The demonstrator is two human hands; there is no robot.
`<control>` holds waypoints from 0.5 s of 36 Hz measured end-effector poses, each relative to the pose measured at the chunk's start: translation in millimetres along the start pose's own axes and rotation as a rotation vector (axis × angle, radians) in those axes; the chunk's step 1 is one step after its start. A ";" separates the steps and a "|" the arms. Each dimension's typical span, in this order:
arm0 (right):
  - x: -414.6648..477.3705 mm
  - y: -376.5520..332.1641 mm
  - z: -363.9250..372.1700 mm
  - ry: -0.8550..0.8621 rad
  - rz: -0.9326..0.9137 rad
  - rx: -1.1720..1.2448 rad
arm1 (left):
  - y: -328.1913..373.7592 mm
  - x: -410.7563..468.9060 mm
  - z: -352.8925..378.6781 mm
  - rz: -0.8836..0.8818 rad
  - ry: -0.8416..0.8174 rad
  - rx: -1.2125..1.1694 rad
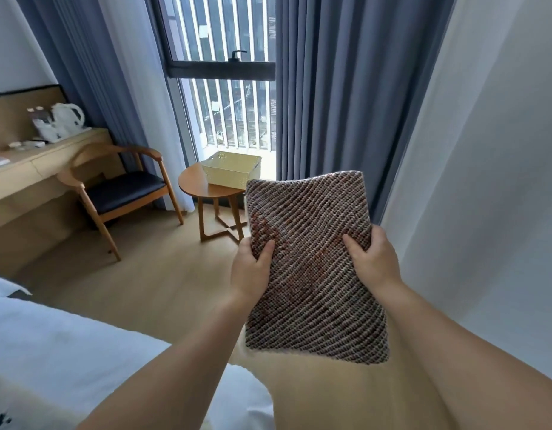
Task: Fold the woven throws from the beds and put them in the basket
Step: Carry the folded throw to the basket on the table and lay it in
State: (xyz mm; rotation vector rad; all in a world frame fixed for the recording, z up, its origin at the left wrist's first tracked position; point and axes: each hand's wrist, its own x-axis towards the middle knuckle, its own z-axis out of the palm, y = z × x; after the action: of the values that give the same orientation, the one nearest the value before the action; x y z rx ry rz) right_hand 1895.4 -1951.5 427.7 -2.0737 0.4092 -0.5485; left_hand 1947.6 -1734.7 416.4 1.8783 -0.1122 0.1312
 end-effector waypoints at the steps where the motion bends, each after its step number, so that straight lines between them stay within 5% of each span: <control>1: 10.4 0.2 6.5 -0.002 0.005 0.001 | -2.6 12.7 0.8 0.000 0.001 0.009; 18: 219.9 21.7 98.1 -0.121 -0.028 0.058 | -32.6 211.2 53.3 -0.037 0.054 0.007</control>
State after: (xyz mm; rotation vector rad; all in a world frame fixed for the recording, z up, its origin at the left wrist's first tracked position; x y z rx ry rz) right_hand 2131.6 -2000.7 411.4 -2.0468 0.2910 -0.4436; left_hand 2163.1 -1777.9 400.6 1.8808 -0.0396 0.1565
